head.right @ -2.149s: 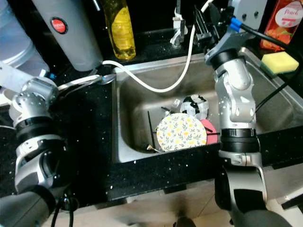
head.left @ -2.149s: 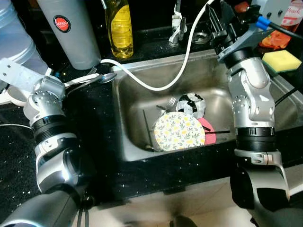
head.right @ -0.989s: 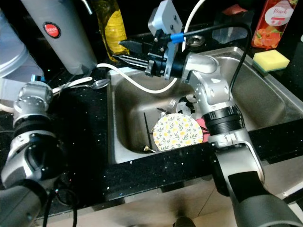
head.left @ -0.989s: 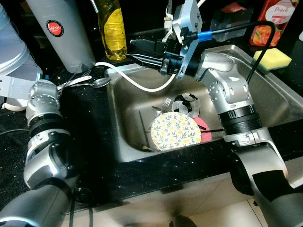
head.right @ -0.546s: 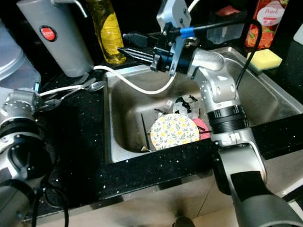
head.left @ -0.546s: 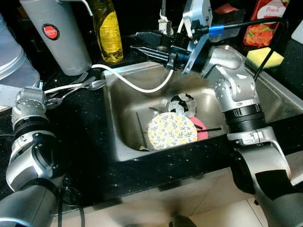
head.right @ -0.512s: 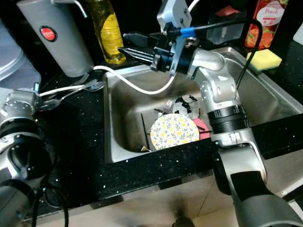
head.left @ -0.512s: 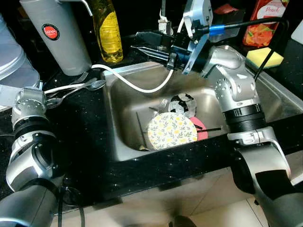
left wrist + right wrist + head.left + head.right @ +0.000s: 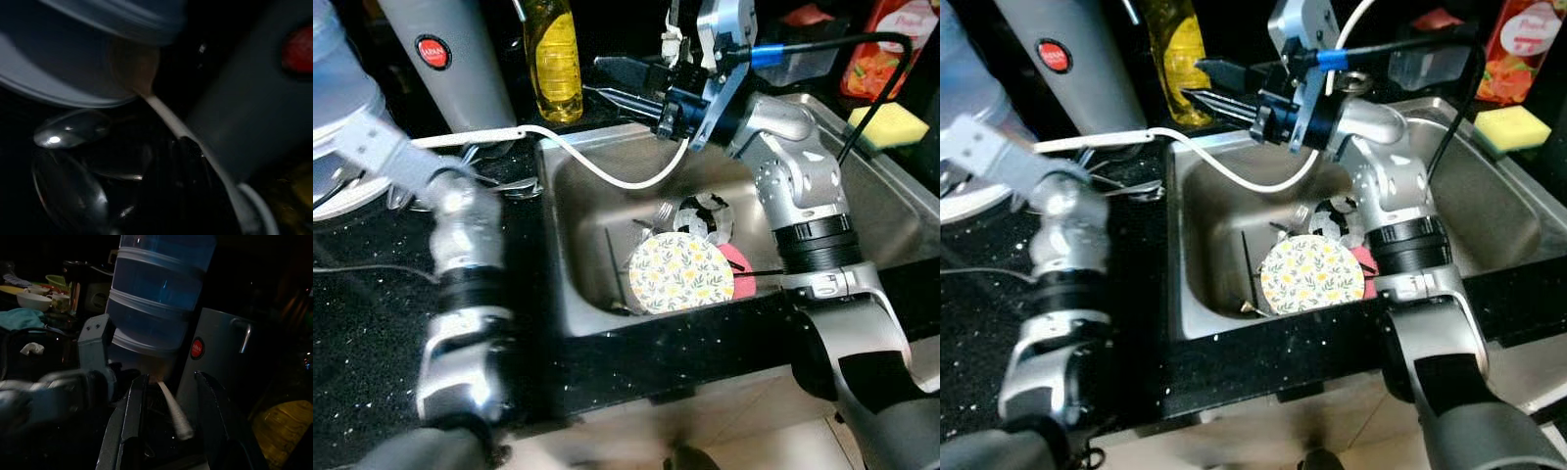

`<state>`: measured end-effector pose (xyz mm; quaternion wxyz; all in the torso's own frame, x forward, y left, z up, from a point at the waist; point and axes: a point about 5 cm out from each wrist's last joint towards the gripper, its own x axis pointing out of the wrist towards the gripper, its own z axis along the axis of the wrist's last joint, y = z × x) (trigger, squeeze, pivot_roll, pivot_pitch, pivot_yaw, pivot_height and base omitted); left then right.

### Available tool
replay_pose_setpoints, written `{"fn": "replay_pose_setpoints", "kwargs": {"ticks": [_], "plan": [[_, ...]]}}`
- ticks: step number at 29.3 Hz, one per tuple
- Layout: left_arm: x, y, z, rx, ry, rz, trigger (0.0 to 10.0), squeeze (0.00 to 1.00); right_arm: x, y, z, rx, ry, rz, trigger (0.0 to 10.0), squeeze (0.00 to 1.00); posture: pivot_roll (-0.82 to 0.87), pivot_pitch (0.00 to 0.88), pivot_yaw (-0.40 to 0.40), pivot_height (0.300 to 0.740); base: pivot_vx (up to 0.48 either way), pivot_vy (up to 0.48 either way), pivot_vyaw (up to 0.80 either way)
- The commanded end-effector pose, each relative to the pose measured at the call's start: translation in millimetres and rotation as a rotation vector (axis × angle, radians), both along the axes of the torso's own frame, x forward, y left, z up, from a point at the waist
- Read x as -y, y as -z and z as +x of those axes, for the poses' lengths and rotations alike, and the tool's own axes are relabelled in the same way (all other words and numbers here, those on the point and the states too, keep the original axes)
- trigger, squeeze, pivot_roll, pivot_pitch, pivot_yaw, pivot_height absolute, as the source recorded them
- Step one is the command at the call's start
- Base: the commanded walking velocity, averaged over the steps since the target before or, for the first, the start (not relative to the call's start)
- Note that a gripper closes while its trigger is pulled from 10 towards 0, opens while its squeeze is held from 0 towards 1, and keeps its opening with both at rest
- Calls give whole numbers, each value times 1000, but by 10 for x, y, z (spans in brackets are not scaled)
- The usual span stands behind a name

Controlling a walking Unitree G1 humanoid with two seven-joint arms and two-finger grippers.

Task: Kitchen organization

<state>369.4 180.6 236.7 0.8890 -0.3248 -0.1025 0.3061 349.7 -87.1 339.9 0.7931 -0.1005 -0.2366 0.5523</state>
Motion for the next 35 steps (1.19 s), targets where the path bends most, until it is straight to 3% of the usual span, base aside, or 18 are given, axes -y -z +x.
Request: {"fn": "replay_pose_setpoints", "kwargs": {"ticks": [1,9,12,14,23,24,26,27,29,35], "plan": [[63,193,-65,-51,-29,-13,10000,0,-38,-84,-24,25,-26,14,10000,0,-123,45,80,740,0,0,0],[125,228,-67,-72,13,-52,10000,0,-24,-96,-22,27,-23,18,10000,0,-120,44,85,740,0,0,0],[122,218,-86,-76,54,7,10000,0,-16,-101,-22,29,-19,26,10000,0,-119,44,88,740,0,0,0],[111,221,-40,-128,144,128,10000,0,-14,-104,-22,30,-16,29,10000,0,-118,45,86,740,0,0,0],[-231,202,203,-199,311,82,10000,0,-5,-123,-39,34,-14,51,10000,0,-111,53,85,740,0,0,0],[-306,175,245,-198,338,62,10000,647,0,-125,-40,33,-11,58,10000,0,-115,57,87,740,0,0,0],[-354,156,267,-197,353,48,10000,647,4,-127,-41,32,-10,61,10000,0,-115,57,87,740,0,0,0],[-392,141,297,-192,374,2,10000,1000,11,-126,-40,30,-7,64,10000,0,-119,61,89,740,0,0,0],[-405,68,389,-174,435,-99,10000,1000,41,-126,-48,28,4,64,10000,0,-141,70,96,740,0,0,0],[-343,28,446,-174,469,-157,10000,1000,73,-130,-60,27,13,62,10000,0,-156,78,101,740,0,0,0]]}}
